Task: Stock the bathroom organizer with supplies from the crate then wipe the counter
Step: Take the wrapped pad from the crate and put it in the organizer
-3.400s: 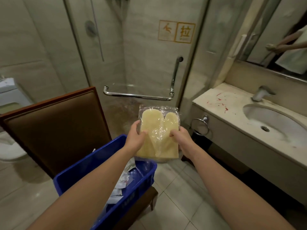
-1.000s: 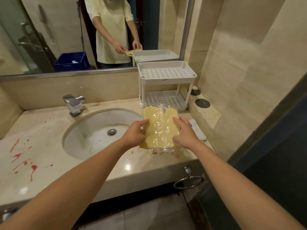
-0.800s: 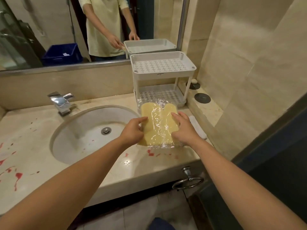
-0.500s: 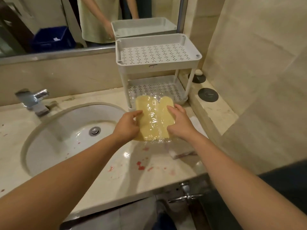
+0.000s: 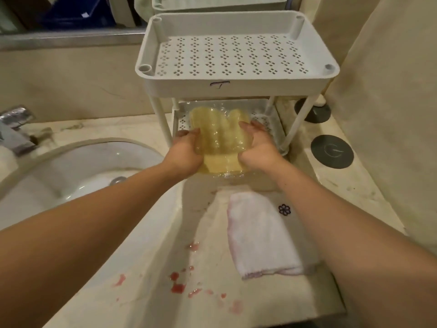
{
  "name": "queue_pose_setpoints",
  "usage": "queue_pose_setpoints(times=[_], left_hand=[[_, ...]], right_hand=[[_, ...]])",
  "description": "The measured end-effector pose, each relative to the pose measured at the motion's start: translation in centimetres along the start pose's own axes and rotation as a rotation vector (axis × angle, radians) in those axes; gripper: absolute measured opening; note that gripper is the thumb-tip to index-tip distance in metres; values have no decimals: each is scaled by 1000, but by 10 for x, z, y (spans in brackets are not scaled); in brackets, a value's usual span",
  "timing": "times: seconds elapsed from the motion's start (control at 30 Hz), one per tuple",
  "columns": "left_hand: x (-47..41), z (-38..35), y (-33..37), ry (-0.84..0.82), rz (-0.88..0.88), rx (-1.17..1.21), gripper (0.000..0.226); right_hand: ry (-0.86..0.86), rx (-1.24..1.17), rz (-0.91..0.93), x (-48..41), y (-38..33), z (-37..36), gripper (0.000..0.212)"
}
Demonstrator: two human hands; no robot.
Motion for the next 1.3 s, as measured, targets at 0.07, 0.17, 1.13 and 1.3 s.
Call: queue_pose_setpoints(times=[0.07, 0.17, 1.13, 1.3], left_hand=[[-11, 0, 2, 46, 51, -152, 41], [-25, -4, 4, 34, 102, -98, 49], [-72, -36, -9, -209, 432, -588, 64], [-69, -36, -5, -188, 390, -626, 66]], right_hand=[[-11, 41, 2, -18, 0, -2, 78], [-17, 54, 2, -36, 2, -6, 78], [-205, 454, 17, -87, 20, -50, 83], [-173, 556, -24, -88, 22, -45, 86]])
Point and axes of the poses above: each hand's wrist, its own x-axis away from the middle knuckle, its own z-axis out of the back of the hand, y = z × x, the point moved 6 cm from there along -x, towards the middle knuckle, and after that the axes turned 10 degrees about -x, right-handed, at the moved point
